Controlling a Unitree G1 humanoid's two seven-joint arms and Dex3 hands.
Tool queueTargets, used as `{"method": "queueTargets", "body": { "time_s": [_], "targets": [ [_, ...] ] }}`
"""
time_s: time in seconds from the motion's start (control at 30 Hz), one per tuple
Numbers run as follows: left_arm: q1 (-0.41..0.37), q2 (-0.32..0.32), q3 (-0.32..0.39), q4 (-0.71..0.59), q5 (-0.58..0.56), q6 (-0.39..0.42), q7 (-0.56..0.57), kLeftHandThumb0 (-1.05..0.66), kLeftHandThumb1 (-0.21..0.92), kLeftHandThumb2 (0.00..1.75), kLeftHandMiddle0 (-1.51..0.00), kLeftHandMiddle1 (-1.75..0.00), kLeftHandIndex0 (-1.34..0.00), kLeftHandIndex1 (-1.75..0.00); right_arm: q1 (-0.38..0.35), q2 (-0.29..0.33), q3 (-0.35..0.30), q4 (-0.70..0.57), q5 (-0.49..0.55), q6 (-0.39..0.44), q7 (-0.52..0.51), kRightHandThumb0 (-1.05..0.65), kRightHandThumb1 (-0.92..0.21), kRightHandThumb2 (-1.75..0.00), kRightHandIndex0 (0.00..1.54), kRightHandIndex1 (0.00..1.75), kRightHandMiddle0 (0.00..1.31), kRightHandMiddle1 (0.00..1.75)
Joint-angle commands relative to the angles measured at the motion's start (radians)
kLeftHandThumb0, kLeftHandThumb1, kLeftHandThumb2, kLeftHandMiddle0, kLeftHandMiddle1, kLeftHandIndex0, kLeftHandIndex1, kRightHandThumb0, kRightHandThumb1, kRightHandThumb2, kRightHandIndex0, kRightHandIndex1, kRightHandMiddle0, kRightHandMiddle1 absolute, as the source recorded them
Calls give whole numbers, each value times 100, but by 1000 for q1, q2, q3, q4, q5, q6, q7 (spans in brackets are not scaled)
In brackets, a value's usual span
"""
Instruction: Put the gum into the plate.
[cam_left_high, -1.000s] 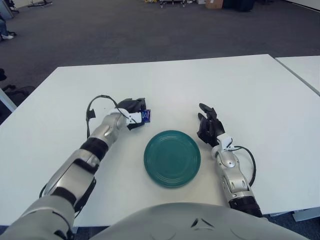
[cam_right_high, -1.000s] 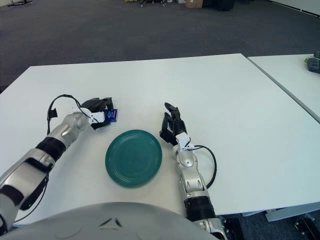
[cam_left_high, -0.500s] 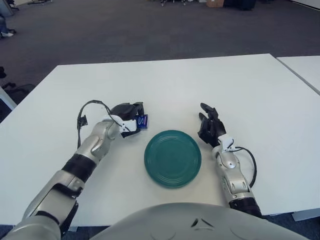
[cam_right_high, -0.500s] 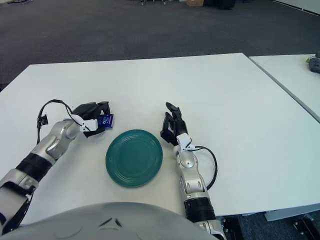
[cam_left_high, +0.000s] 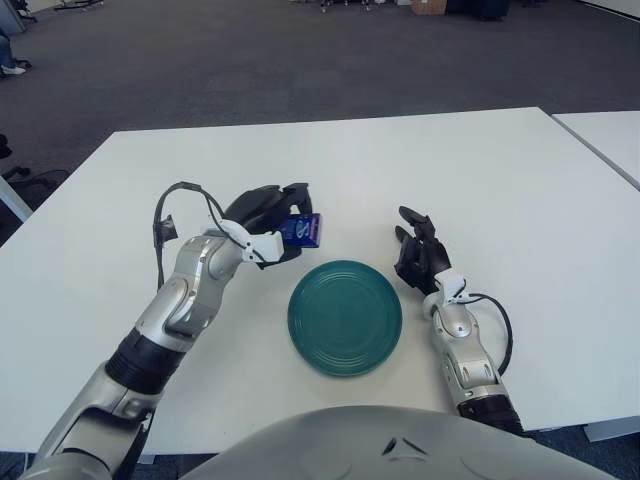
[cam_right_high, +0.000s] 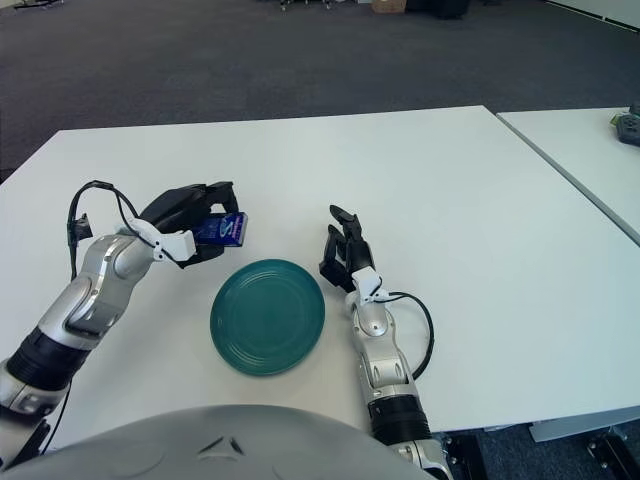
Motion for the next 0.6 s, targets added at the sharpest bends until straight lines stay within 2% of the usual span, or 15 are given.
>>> {"method": "queueTargets", "body": {
  "time_s": [0.0,0.13,0.27,0.4,0.57],
  "targets": [
    [15,-16,-21,-47,7,-30,-12,-50,23,142,-117,-175,-67,-175,40,6,7,57,-16,60,-11,-82,-92,-109,38,3,0,66],
    [13,-45,-51,-77,25,-38,-30,-50,23,141,-117,-175,-67,-175,41,10,9,67,-23,39,-25,-82,-92,-108,41,4,0,68],
    [19,-56,-63,-82,10,-92,-21,-50,23,141,-116,-175,-67,-175,42,4,17,83,-41,-8,-40,-82,-92,-107,47,6,0,72],
    [13,-69,-79,-118,21,-145,-20,-51,21,144,-116,-175,-69,-175,44,-27,35,82,-83,-46,-41,-82,-92,-106,48,6,0,73],
    [25,-97,-110,-163,15,-102,-92,-52,19,147,-117,-175,-71,-175,94,-84,58,-29,-119,-22,10,-79,-92,-107,39,2,0,69]
  ]
}}
